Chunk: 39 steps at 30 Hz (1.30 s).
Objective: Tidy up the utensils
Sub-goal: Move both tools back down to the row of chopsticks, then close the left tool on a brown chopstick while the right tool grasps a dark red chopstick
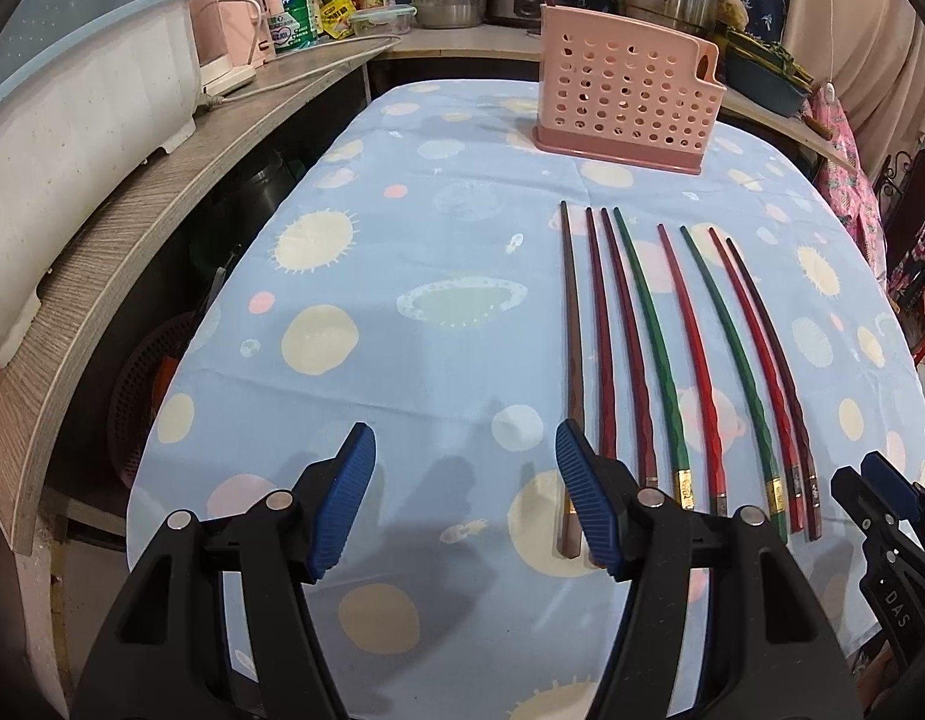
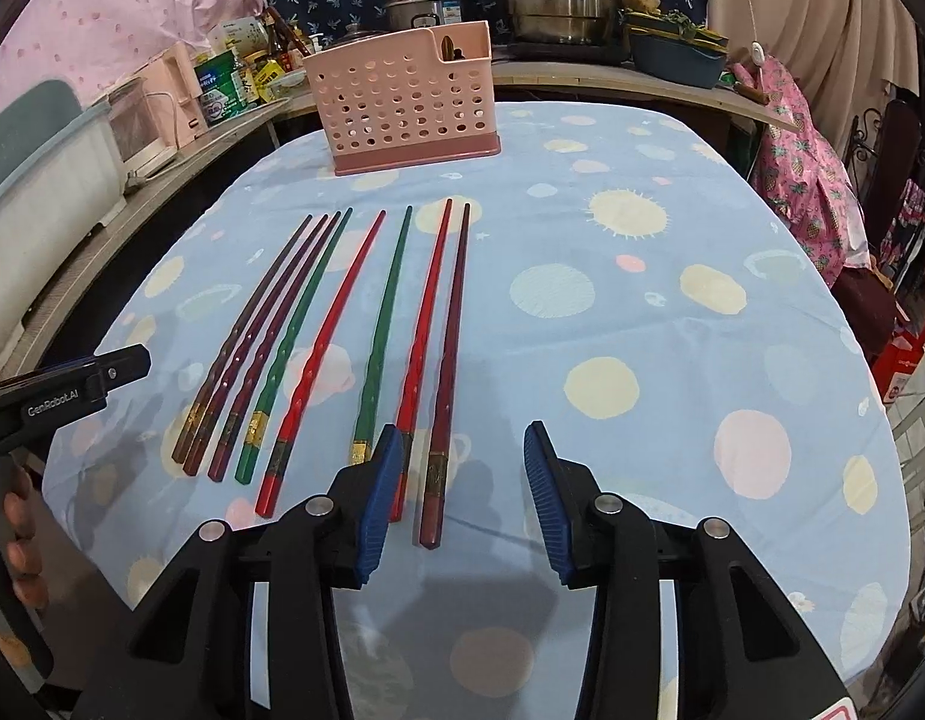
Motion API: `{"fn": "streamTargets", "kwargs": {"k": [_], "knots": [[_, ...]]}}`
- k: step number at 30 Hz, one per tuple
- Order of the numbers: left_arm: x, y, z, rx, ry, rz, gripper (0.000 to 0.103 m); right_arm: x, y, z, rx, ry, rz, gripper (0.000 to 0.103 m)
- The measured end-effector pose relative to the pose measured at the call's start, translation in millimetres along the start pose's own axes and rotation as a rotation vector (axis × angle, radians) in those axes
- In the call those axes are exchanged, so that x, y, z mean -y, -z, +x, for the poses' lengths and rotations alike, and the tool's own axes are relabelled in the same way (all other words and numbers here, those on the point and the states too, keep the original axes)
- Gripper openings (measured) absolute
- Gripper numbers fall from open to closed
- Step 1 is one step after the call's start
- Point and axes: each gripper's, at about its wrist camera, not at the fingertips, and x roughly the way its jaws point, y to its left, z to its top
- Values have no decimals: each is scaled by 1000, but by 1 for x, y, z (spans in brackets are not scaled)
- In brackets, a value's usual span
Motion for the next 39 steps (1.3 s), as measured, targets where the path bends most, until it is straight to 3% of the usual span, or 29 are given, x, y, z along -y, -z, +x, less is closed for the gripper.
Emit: {"fn": "streamTargets", "kwargs": {"k": [14,20,30,39], "knots": [[2,6,8,-32,9,7,60,-5,8,14,-48,-10,-15,19],[3,10,10,-43,20,15,65,-6,12,17,-60,-12,-18,16],[11,15,16,-66,34,42,65,-1,12,18,-57,-3,1,7],[18,19,26,-89,34,60,65,-1,12,18,-55,-4,3,7]]}}
